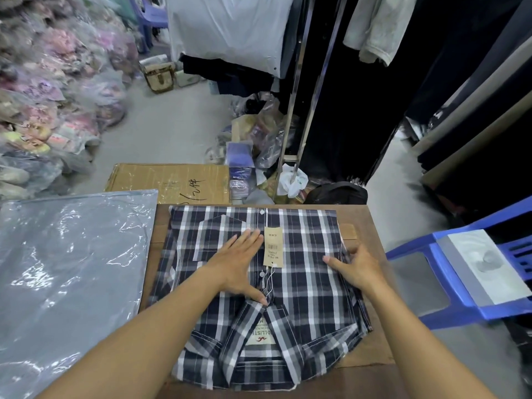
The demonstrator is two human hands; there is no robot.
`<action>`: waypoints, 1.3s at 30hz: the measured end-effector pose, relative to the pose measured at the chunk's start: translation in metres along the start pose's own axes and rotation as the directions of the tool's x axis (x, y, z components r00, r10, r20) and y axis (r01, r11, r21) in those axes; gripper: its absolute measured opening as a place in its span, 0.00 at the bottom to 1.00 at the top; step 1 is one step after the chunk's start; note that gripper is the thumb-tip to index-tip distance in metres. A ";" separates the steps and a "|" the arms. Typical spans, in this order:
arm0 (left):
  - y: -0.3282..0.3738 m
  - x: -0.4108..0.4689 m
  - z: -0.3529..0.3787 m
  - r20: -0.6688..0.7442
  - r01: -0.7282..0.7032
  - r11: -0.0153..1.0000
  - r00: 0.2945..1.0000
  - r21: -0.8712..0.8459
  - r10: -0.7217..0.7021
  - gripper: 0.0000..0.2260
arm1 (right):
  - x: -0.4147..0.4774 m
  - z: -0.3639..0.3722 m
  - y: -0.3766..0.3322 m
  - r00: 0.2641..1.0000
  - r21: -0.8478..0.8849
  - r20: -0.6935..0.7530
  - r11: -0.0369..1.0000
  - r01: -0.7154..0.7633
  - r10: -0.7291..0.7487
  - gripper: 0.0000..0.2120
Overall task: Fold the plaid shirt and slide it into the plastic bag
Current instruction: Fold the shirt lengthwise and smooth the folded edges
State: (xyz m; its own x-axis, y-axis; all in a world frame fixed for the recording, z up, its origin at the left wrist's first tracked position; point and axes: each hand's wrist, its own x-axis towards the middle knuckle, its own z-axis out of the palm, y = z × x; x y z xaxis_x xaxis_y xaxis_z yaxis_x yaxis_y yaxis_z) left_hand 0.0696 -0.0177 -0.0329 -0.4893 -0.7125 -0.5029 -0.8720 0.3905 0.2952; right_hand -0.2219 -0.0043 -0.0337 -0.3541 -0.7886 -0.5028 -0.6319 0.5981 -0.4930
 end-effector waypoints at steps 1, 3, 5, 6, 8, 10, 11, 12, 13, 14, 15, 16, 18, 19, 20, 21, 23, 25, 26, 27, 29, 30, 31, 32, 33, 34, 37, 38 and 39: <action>0.000 0.000 -0.001 0.004 -0.003 1.000 1.000 -0.005 0.003 0.64 | -0.002 0.000 0.002 0.999 0.049 0.033 0.999 -0.011 0.009 0.34; -0.001 0.000 -0.004 0.024 -0.008 1.000 1.000 -0.015 0.009 0.64 | -0.005 0.002 0.007 0.995 0.103 0.097 0.994 -0.047 0.037 0.28; -0.006 0.001 -0.008 0.049 -0.006 1.000 0.999 -0.025 0.007 0.64 | -0.006 0.002 0.010 0.986 0.170 0.156 0.982 -0.088 0.062 0.27; -0.007 0.002 -0.009 0.056 0.000 1.000 0.998 -0.021 0.001 0.64 | -0.006 0.001 0.012 0.982 0.205 0.175 0.973 -0.109 0.073 0.30; -0.008 0.002 -0.009 0.053 0.015 1.000 0.998 0.012 -0.015 0.65 | -0.007 -0.001 0.014 0.976 0.219 0.209 0.969 -0.111 0.065 0.30; -0.004 0.002 -0.007 0.049 0.028 0.999 0.998 0.035 -0.030 0.65 | -0.011 -0.007 0.012 0.967 0.237 0.249 0.966 -0.106 0.045 0.24; -0.002 0.003 -0.006 0.048 0.030 0.999 0.998 0.038 -0.032 0.65 | -0.015 -0.013 0.009 0.961 0.277 0.273 0.953 -0.125 0.046 0.23; 0.000 0.005 -0.006 0.050 0.029 0.999 0.998 0.041 -0.031 0.65 | -0.018 -0.020 0.006 0.951 0.333 0.306 0.929 -0.159 0.053 0.23; 0.002 0.006 -0.006 0.050 0.026 0.999 0.998 0.046 -0.028 0.65 | -0.022 -0.029 0.002 0.939 0.397 0.342 0.898 -0.191 0.049 0.25; 0.004 0.009 -0.005 0.048 0.028 0.998 0.998 0.049 -0.031 0.65 | -0.027 -0.037 -0.002 0.928 0.448 0.371 0.868 -0.213 0.037 0.27; 0.007 0.011 -0.004 0.044 0.031 0.998 0.998 0.047 -0.033 0.66 | -0.031 -0.045 -0.008 0.918 0.483 0.396 0.846 -0.225 0.018 0.26; 0.011 0.014 -0.003 0.042 0.031 0.998 0.999 0.052 -0.033 0.66 | -0.037 -0.053 -0.015 0.909 0.505 0.417 0.834 -0.223 -0.010 0.24; 0.019 0.020 -0.002 0.046 0.031 0.997 0.998 0.073 -0.035 0.66 | -0.051 -0.062 -0.034 0.890 0.532 0.447 0.826 -0.187 -0.086 0.20; 0.022 0.022 -0.002 0.045 0.037 0.996 0.998 0.078 -0.041 0.66 | -0.057 -0.064 -0.045 0.876 0.535 0.464 0.829 -0.162 -0.128 0.19; 0.025 0.025 -0.002 0.045 0.045 0.996 0.998 0.082 -0.049 0.66 | -0.062 -0.064 -0.055 0.859 0.539 0.484 0.831 -0.142 -0.167 0.18; 0.027 0.027 -0.003 0.043 0.055 0.994 0.997 0.092 -0.059 0.66 | -0.067 -0.062 -0.065 0.841 0.529 0.503 0.840 -0.116 -0.200 0.18; 0.029 0.028 -0.006 0.047 0.058 0.989 0.997 0.137 -0.065 0.66 | -0.075 -0.052 -0.087 0.813 0.477 0.527 0.878 -0.041 -0.248 0.18; 0.026 0.026 -0.009 0.054 0.027 0.995 0.998 0.092 -0.032 0.66 | -0.082 -0.038 -0.108 0.793 0.399 0.534 0.914 0.070 -0.293 0.16; 0.021 0.024 -0.012 0.054 0.023 0.999 0.998 -0.041 -0.021 0.65 | -0.086 -0.030 -0.119 0.788 0.362 0.531 0.924 0.122 -0.312 0.14; 0.014 0.022 -0.016 0.035 0.029 0.975 0.999 -0.222 -0.022 0.60 | -0.088 -0.020 -0.129 0.789 0.335 0.525 0.930 0.153 -0.319 0.13; -0.002 0.010 -0.025 -0.074 0.033 0.840 0.994 -0.542 -0.086 0.41 | -0.089 0.002 -0.145 0.806 0.308 0.505 0.937 0.167 -0.310 0.19; -0.008 0.001 -0.031 -0.118 0.055 0.724 0.975 -0.687 -0.187 0.28 | -0.089 0.014 -0.151 0.810 0.306 0.501 0.938 0.162 -0.303 0.24; -0.012 -0.009 -0.036 -0.119 0.058 0.545 0.951 -0.836 -0.285 0.18 | -0.090 0.027 -0.157 0.811 0.301 0.501 0.939 0.165 -0.303 0.27; -0.017 -0.019 -0.040 -0.073 0.054 0.329 0.930 -0.943 -0.360 0.13 | -0.091 0.039 -0.161 0.807 0.291 0.504 0.940 0.177 -0.308 0.27; -0.023 -0.029 -0.045 0.005 0.042 0.090 0.925 -0.995 -0.379 0.14 | -0.095 0.051 -0.166 0.799 0.276 0.515 0.942 0.189 -0.311 0.25; -0.032 -0.036 -0.047 0.073 0.038 -0.112 0.943 -0.993 -0.323 0.19 | -0.098 0.063 -0.169 0.786 0.264 0.531 0.943 0.202 -0.317 0.23; -0.055 -0.049 -0.042 0.152 0.094 -0.255 0.964 -0.962 -0.218 0.36 | -0.105 0.088 -0.175 0.741 0.201 0.594 0.950 0.241 -0.314 0.19; -0.061 -0.051 -0.038 0.172 0.125 -0.192 0.952 -0.973 -0.253 0.37 | -0.107 0.093 -0.176 0.722 0.177 0.615 0.948 0.263 -0.315 0.18; -0.063 -0.054 -0.036 0.174 0.147 -0.111 0.936 -0.983 -0.305 0.34 | -0.108 0.096 -0.177 0.707 0.165 0.630 0.945 0.282 -0.321 0.17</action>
State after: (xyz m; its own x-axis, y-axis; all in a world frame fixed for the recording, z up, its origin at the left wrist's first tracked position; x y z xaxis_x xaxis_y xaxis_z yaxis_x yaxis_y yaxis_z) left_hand 0.1518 -0.0247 0.0051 -0.1943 -0.6847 -0.7025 0.0384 -0.7209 0.6920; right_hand -0.0062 -0.0110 0.0397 0.3868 -0.6590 -0.6450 -0.5834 0.3668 -0.7247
